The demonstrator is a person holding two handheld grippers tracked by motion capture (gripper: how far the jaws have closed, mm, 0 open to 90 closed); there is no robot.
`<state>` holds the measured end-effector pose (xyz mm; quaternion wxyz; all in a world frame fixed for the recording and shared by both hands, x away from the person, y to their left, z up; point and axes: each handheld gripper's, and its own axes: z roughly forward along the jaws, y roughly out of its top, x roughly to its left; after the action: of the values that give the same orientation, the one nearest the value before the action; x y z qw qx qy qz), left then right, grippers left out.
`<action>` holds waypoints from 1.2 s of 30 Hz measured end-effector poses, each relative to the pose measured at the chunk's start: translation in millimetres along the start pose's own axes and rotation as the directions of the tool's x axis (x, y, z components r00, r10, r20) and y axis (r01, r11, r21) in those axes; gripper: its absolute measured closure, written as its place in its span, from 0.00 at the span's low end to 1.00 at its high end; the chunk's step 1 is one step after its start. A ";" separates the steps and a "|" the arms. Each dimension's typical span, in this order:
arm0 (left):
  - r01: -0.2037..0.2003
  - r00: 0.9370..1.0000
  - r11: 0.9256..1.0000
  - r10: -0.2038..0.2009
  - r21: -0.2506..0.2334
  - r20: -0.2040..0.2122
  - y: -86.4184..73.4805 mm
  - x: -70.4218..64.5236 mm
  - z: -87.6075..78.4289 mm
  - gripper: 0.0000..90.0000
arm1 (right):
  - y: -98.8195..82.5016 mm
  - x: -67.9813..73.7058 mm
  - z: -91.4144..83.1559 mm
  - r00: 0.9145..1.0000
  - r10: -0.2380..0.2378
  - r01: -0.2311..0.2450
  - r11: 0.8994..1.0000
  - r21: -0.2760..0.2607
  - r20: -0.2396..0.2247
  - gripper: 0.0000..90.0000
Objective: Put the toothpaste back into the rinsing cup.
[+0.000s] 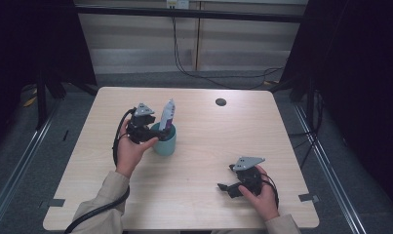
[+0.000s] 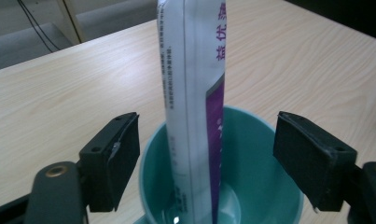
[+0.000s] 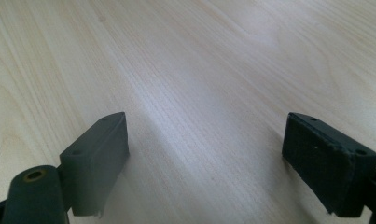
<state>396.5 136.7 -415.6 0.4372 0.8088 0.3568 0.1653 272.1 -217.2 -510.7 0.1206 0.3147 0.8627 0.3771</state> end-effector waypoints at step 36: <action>0.037 0.999 0.999 -0.038 0.038 0.030 -59.4 30.8 -54.9 0.13 | 0.0 0.0 0.0 1.000 0.000 0.000 1.000 0.000 0.000 0.16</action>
<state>360.3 212.8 -435.0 0.4306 0.8125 0.3680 0.1379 272.1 -217.1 -510.8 0.1207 0.3145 0.8627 0.3771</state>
